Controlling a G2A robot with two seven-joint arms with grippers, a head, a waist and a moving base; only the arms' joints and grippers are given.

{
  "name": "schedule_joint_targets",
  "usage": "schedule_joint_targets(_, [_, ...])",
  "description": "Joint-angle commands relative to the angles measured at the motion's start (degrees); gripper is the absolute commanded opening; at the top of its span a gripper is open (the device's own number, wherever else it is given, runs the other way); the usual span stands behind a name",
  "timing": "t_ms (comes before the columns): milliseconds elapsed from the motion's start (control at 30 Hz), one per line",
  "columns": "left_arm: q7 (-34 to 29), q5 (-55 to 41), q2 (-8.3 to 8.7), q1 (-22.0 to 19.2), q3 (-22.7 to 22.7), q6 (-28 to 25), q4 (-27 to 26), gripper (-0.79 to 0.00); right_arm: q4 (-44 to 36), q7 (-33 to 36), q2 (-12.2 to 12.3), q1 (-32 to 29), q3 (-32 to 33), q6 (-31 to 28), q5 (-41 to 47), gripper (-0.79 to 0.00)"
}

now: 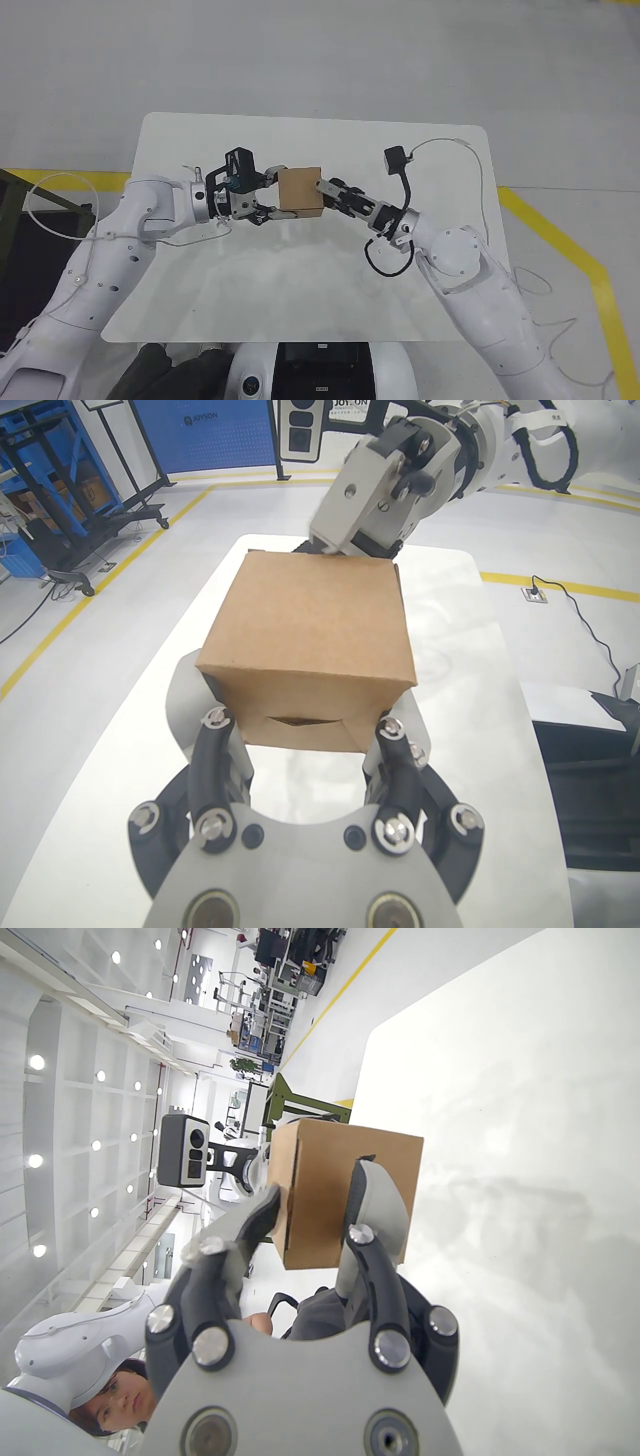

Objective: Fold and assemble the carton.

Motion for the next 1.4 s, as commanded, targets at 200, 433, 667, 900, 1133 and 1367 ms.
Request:
schedule_joint_targets(200, [-0.01,-0.13,-0.19,0.08,-0.26,-0.15,0.06,-0.413,-0.48,-0.70,0.18,-0.85,1.74,-0.99,0.81,-0.348])
schedule_joint_targets(433, [-0.52,-0.44,-0.34,0.07,-0.51,-0.11,0.39,-0.406,-0.37,-1.85,0.60,-2.40,5.31,-3.87,2.43,0.000])
schedule_joint_targets(667, [-3.43,-1.07,-0.81,-1.13,1.07,0.40,0.79,-0.400,1.63,-1.25,1.13,-3.37,8.20,-12.19,0.60,0.000])
schedule_joint_targets(900, [-9.41,-1.93,-2.02,-4.81,6.06,1.06,0.68,-0.345,3.34,-0.69,1.48,-3.90,9.51,-24.50,-1.56,0.000])
schedule_joint_targets(1133, [-17.96,0.08,-3.73,-9.01,12.47,4.66,2.04,-0.271,2.27,-1.31,1.90,-5.54,11.61,-29.49,-1.45,0.000])
schedule_joint_targets(1367, [-24.33,2.48,-5.58,-12.27,17.77,9.34,5.00,-0.203,1.36,-1.34,2.39,-7.07,13.81,-30.67,-1.02,0.000])
